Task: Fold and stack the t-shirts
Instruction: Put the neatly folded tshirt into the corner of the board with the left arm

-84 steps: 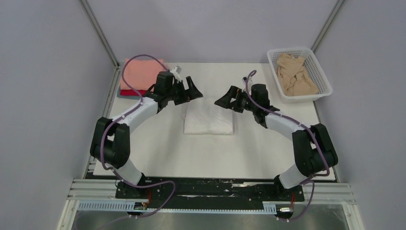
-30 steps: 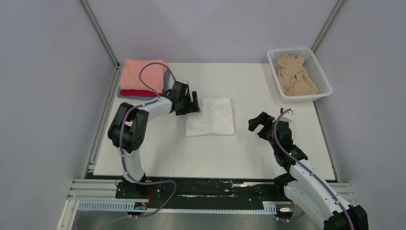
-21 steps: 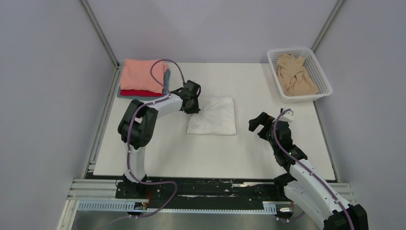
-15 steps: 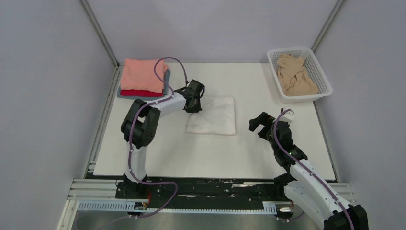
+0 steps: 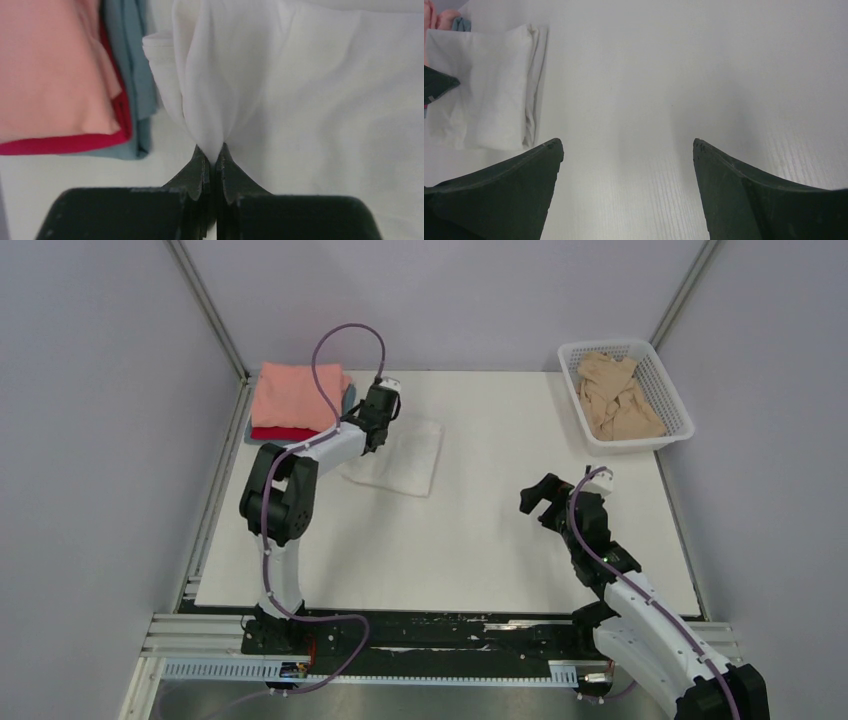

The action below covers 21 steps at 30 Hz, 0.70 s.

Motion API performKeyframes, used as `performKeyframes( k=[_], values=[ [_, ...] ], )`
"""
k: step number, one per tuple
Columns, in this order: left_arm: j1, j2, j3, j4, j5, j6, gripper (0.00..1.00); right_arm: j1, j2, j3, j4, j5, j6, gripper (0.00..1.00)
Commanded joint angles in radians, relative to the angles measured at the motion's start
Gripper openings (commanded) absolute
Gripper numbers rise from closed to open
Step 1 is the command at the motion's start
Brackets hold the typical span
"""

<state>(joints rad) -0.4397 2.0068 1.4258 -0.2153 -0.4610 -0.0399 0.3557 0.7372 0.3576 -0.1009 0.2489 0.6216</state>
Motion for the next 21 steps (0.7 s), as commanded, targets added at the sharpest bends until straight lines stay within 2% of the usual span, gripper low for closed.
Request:
performKeyframes(
  k=[1, 6, 12, 21],
  values=[
    [0.060, -0.050, 0.093, 0.180, -0.098, 0.278, 0.00, -0.002, 0.021, -0.007, 0.068, 0.020, -0.026, 1.00],
    [0.106, -0.049, 0.135, 0.271, -0.104, 0.402, 0.00, -0.002, 0.061, -0.001, 0.073, 0.025, -0.034, 1.00],
    [0.155, -0.054, 0.228, 0.251, -0.082, 0.468, 0.00, -0.003, 0.100, 0.011, 0.076, 0.020, -0.039, 1.00],
    [0.165, -0.116, 0.284, 0.229, -0.090, 0.540, 0.00, -0.002, 0.143, 0.024, 0.078, 0.023, -0.042, 1.00]
  ],
)
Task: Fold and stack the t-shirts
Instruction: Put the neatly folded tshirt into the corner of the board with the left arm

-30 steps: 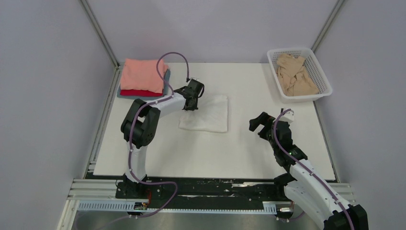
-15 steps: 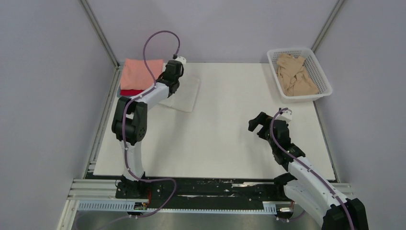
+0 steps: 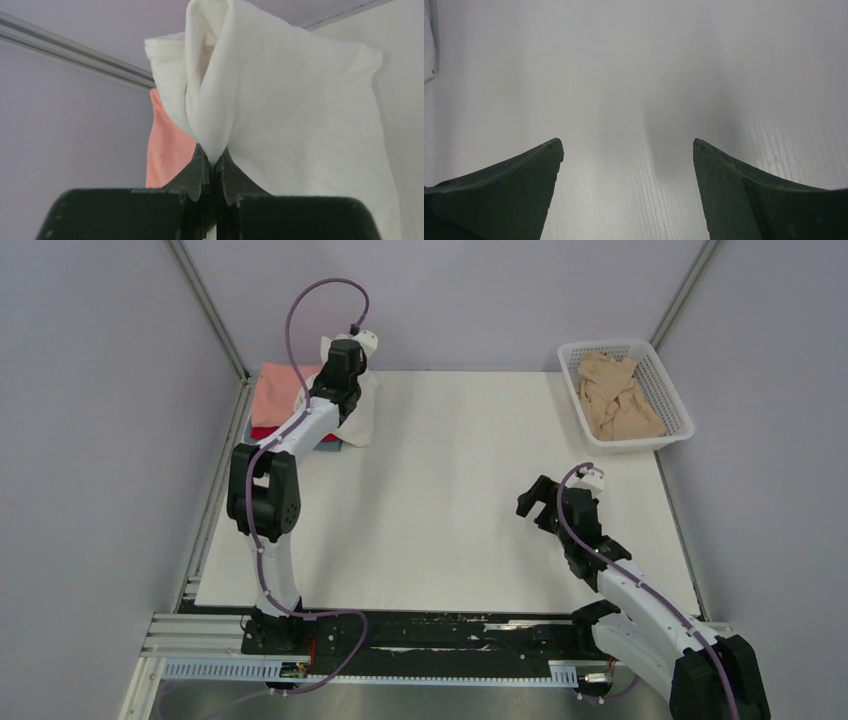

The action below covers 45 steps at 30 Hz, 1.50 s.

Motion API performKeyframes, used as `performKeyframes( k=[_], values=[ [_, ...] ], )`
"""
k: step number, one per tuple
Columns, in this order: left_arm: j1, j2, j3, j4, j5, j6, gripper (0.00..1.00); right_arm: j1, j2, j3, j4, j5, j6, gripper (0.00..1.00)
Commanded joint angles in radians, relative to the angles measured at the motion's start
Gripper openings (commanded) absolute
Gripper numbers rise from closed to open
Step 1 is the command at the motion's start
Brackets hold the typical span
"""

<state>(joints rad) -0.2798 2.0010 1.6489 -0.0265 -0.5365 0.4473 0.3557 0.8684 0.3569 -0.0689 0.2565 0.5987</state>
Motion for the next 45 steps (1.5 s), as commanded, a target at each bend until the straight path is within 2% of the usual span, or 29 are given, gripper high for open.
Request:
performKeyframes(
  k=[1, 11, 18, 30, 37, 44, 45],
  values=[
    [0.007, -0.118, 0.067, 0.033, -0.008, 0.049, 0.00, -0.002, 0.016, 0.026, 0.046, 0.014, -0.019, 1.00],
    [0.013, -0.205, 0.118, -0.031, -0.024, 0.041, 0.00, -0.002, 0.043, 0.034, 0.047, -0.008, -0.008, 1.00],
    [0.028, -0.195, 0.139, -0.064, 0.006, -0.013, 0.00, -0.001, 0.062, 0.043, 0.049, -0.033, -0.005, 1.00],
    [0.148, -0.040, 0.229, -0.152, 0.046, -0.067, 0.00, -0.002, 0.056, 0.043, 0.039, -0.036, -0.010, 1.00],
    [0.259, 0.080, 0.317, -0.212, 0.190, -0.174, 0.00, -0.003, 0.032, 0.040, 0.012, -0.007, -0.011, 1.00],
    [0.345, 0.178, 0.384, -0.253, 0.254, -0.228, 0.00, -0.001, 0.037, 0.054, -0.002, 0.001, -0.019, 1.00],
    [0.358, 0.183, 0.392, -0.263, 0.253, -0.245, 0.17, -0.003, 0.041, 0.056, -0.002, 0.002, -0.019, 1.00]
  ],
)
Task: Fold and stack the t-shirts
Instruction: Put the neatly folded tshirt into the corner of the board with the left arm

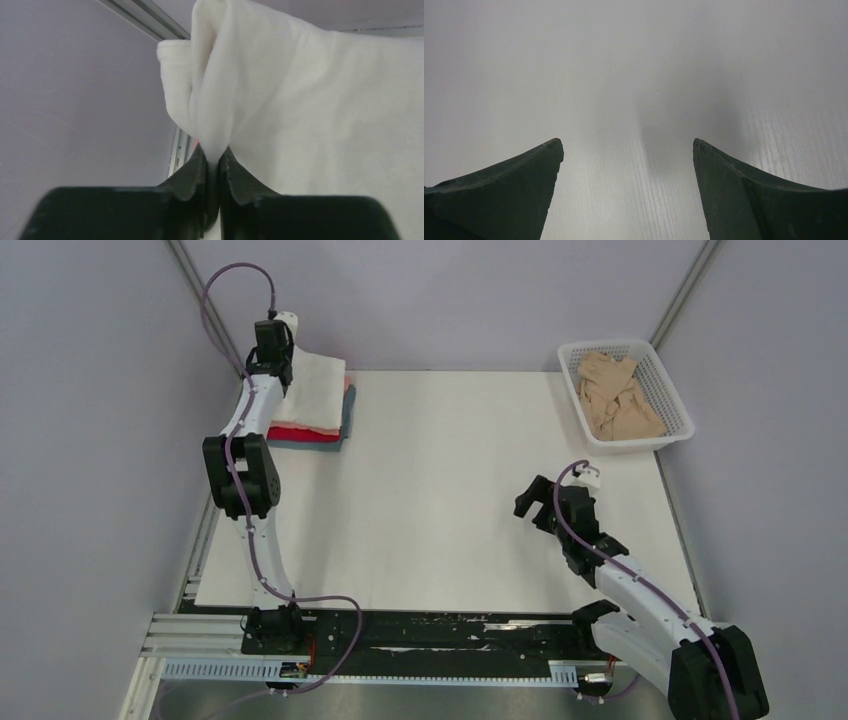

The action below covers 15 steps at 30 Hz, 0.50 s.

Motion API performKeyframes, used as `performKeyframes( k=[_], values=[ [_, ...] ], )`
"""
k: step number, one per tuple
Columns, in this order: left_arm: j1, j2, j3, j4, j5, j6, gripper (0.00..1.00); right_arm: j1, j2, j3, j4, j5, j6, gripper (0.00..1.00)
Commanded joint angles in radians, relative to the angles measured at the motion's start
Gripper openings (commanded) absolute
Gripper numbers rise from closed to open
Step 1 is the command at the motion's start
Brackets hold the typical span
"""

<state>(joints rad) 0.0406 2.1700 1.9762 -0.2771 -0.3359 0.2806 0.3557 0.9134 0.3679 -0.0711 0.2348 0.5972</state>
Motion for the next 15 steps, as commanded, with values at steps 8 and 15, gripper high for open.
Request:
performKeyframes(
  k=[8, 15],
  values=[
    [0.069, 0.002, 0.127, -0.069, -0.042, -0.176, 1.00, -0.002, 0.017, 0.073, -0.027, 0.027, -0.020, 1.00],
    [0.069, -0.177, 0.025, -0.057, 0.181, -0.405, 1.00, -0.003, -0.047, 0.074, -0.041, 0.044, -0.017, 1.00]
  ],
)
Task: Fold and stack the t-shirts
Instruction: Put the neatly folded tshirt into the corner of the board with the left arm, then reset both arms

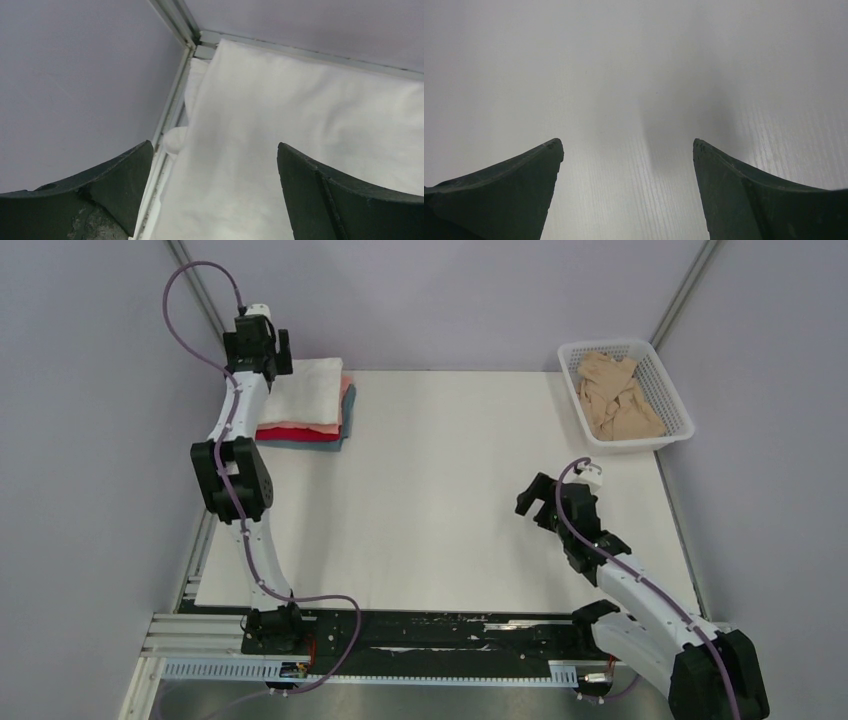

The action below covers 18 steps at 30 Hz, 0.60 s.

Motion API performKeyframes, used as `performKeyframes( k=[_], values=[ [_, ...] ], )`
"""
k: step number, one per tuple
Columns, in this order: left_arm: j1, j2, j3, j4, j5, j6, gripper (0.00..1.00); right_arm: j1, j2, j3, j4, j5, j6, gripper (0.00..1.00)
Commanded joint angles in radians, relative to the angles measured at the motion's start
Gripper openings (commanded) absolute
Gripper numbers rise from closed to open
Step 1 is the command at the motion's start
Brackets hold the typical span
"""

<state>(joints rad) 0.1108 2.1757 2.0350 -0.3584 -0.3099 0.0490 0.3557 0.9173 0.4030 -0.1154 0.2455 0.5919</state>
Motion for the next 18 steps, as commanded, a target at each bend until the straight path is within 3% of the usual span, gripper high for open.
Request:
performKeyframes(
  k=[1, 3, 7, 9, 12, 15, 18],
  values=[
    [-0.002, -0.236, -0.072, 0.027, 0.185, -0.242, 1.00, -0.002, -0.063, 0.040, 0.001, 0.040, -0.013, 1.00],
    [-0.002, -0.332, -0.162, 0.050, 0.296, -0.361, 1.00, -0.003, -0.085, 0.047, -0.006, 0.047, -0.015, 1.00],
    [-0.036, -0.598, -0.507, 0.227, 0.461, -0.603, 1.00, -0.002, -0.145, 0.053, -0.021, 0.006, -0.015, 1.00],
    [-0.109, -0.764, -0.750, 0.327, 0.437, -0.648, 1.00, -0.002, -0.185, 0.036, -0.021, -0.010, -0.015, 1.00],
    [-0.290, -0.942, -1.055, 0.391, 0.270, -0.615, 1.00, -0.003, -0.228, 0.016, -0.039, -0.009, -0.003, 1.00],
    [-0.451, -1.074, -1.222, 0.349, 0.141, -0.612, 1.00, -0.003, -0.258, -0.004, -0.041, -0.007, 0.003, 1.00],
    [-0.540, -1.167, -1.415, 0.329, 0.136, -0.668, 1.00, -0.003, -0.269, -0.013, -0.040, 0.029, 0.001, 1.00]
  ],
)
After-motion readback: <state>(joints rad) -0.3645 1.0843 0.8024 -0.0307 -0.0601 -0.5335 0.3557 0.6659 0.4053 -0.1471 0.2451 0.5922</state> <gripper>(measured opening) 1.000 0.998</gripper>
